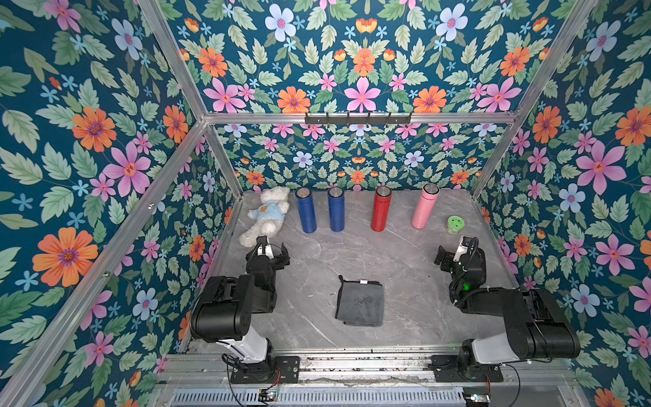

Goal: Wipe the surface of the thermos
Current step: Pick up the thermos from the center of the board.

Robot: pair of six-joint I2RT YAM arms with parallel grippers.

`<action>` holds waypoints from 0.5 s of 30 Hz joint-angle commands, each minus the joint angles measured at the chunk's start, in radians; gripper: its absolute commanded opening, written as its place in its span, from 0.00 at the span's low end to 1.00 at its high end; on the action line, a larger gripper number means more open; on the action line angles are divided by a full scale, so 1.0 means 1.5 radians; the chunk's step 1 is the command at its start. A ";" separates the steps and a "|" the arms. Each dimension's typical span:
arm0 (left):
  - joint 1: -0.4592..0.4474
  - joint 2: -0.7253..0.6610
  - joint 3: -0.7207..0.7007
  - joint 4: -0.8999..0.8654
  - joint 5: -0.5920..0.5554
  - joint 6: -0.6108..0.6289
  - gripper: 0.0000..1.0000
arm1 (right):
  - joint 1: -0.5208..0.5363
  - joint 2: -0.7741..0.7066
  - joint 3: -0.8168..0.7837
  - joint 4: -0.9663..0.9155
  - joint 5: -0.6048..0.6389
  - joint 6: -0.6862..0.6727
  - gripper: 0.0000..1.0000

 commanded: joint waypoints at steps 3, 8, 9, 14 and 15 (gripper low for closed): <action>0.001 -0.014 0.003 0.011 -0.036 -0.010 0.99 | 0.002 -0.010 -0.003 0.022 -0.010 -0.009 0.99; 0.001 -0.151 0.037 -0.165 -0.067 -0.027 0.99 | 0.044 -0.155 0.030 -0.152 0.019 -0.044 0.99; 0.001 -0.180 0.053 -0.208 -0.072 -0.035 0.99 | 0.049 -0.186 0.051 -0.229 0.018 -0.042 0.99; 0.000 -0.246 0.208 -0.425 -0.034 -0.054 0.99 | 0.088 -0.304 0.167 -0.489 0.021 -0.030 0.99; 0.000 -0.240 0.244 -0.457 -0.021 -0.058 0.99 | 0.099 -0.312 0.189 -0.531 0.023 -0.028 0.99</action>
